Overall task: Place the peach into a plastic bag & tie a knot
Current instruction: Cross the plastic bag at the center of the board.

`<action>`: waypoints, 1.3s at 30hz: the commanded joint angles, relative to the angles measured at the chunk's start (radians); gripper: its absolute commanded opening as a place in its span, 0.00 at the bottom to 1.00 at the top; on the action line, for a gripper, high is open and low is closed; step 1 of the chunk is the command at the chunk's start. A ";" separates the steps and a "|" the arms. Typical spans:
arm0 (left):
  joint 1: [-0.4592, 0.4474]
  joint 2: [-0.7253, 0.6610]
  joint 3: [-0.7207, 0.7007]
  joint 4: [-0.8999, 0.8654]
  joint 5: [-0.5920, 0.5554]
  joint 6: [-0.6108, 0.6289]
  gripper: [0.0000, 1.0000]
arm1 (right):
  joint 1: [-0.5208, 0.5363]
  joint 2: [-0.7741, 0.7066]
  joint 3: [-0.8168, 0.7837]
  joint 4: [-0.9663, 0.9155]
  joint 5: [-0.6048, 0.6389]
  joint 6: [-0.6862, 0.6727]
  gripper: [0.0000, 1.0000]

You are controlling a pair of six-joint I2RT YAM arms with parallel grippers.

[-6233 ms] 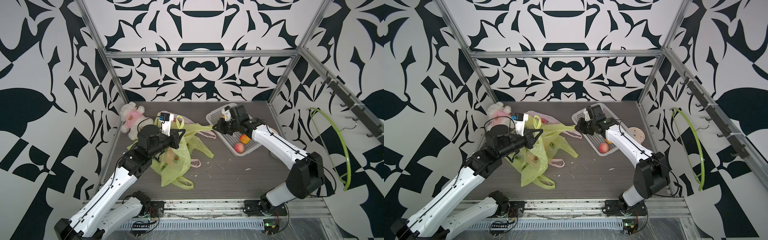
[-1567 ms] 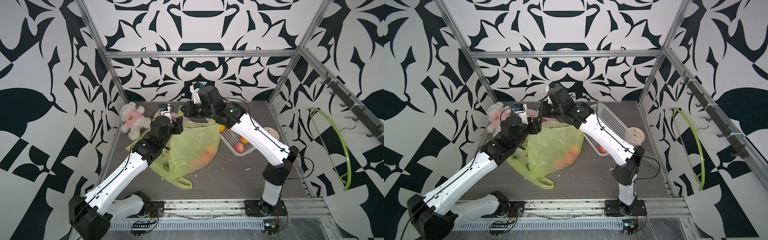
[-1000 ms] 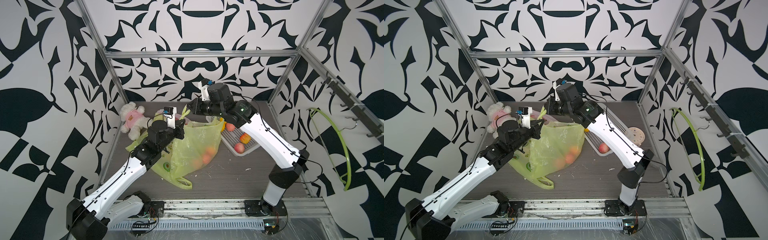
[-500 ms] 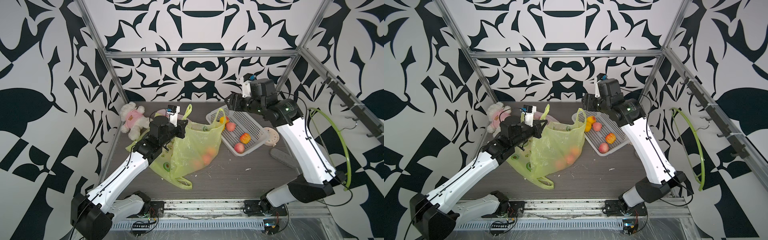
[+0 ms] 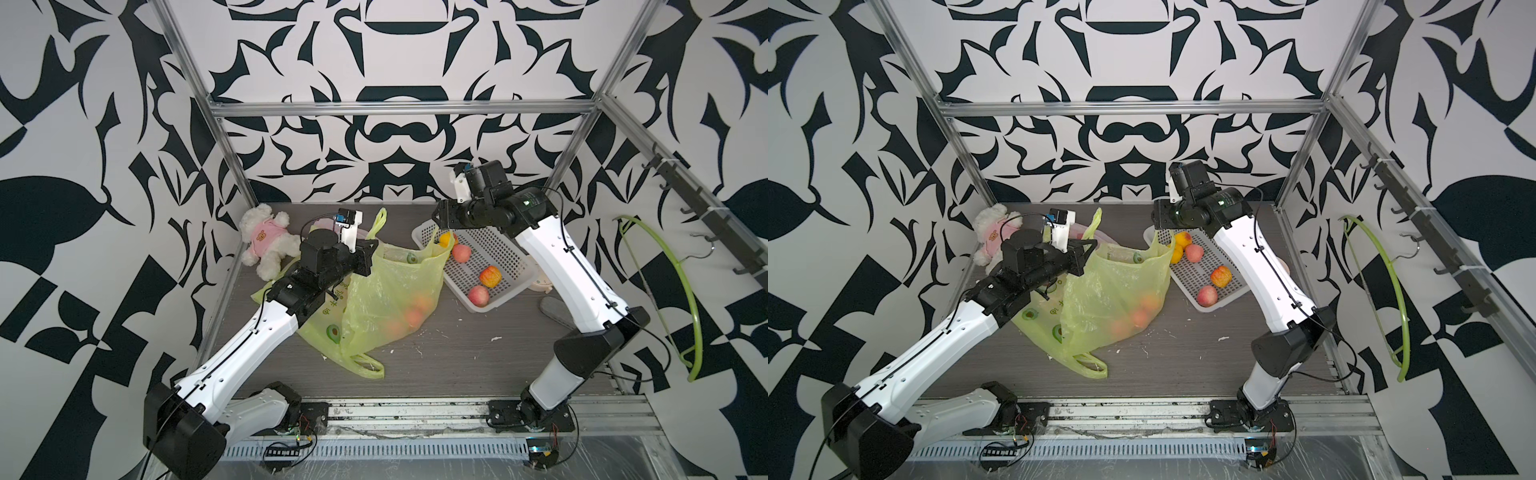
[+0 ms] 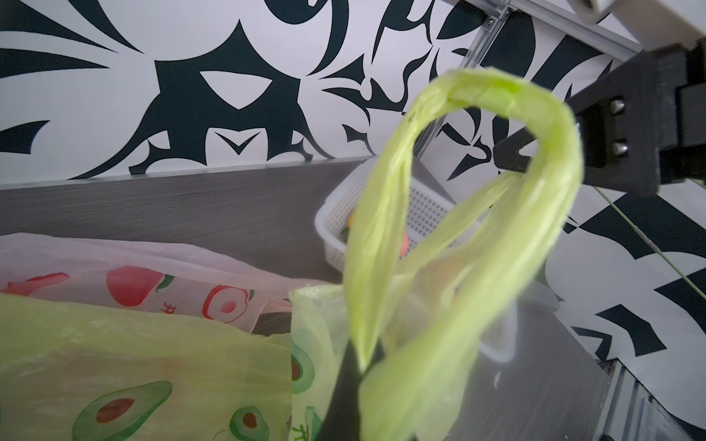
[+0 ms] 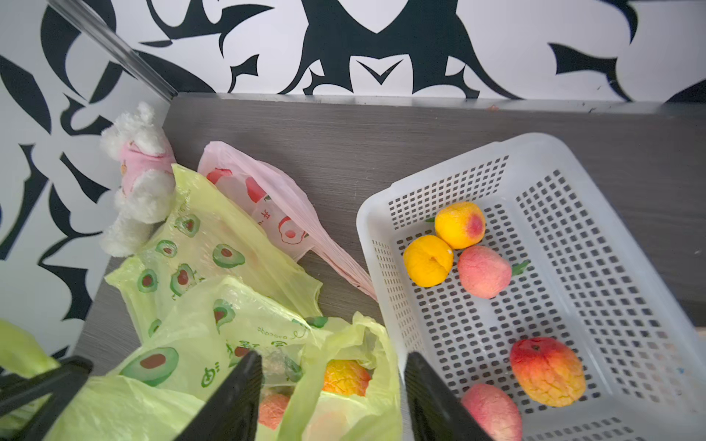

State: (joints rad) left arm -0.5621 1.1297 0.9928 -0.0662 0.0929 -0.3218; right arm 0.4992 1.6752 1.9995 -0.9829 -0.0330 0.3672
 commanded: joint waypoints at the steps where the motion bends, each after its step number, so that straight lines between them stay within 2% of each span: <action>1: 0.005 0.003 0.029 -0.009 0.017 -0.001 0.00 | 0.002 -0.022 0.005 0.019 0.008 -0.007 0.50; 4: 0.005 0.002 0.032 -0.013 0.021 -0.002 0.00 | 0.002 -0.022 0.002 0.019 0.009 -0.005 0.39; 8: 0.005 -0.002 0.031 -0.021 0.029 -0.002 0.00 | 0.002 -0.019 -0.006 0.025 0.006 -0.002 0.41; 10: 0.005 -0.005 0.029 -0.025 0.030 -0.003 0.00 | 0.002 -0.019 -0.010 0.032 0.005 -0.001 0.39; 14: 0.005 -0.010 0.027 -0.033 0.039 -0.003 0.00 | 0.002 -0.017 -0.021 0.050 -0.001 -0.004 0.22; 16: 0.005 -0.013 0.030 -0.044 0.053 -0.001 0.00 | 0.002 -0.013 -0.020 0.059 -0.020 -0.003 0.01; 20: 0.005 0.001 0.057 -0.091 0.109 0.013 0.00 | 0.004 -0.031 -0.042 0.105 -0.118 -0.013 0.00; 28: 0.008 0.111 0.159 -0.198 0.205 0.061 0.00 | 0.053 -0.102 -0.184 0.315 -0.505 -0.012 0.00; 33: 0.016 0.217 0.217 -0.239 0.253 0.073 0.00 | 0.129 -0.105 -0.223 0.358 -0.548 -0.032 0.00; 39: 0.017 0.262 0.240 -0.250 0.304 0.074 0.00 | 0.148 -0.066 -0.205 0.352 -0.495 -0.001 0.00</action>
State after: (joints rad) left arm -0.5495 1.3975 1.2060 -0.2855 0.3447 -0.2638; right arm 0.6563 1.6051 1.7771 -0.6735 -0.5323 0.3592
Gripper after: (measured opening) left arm 0.041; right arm 0.047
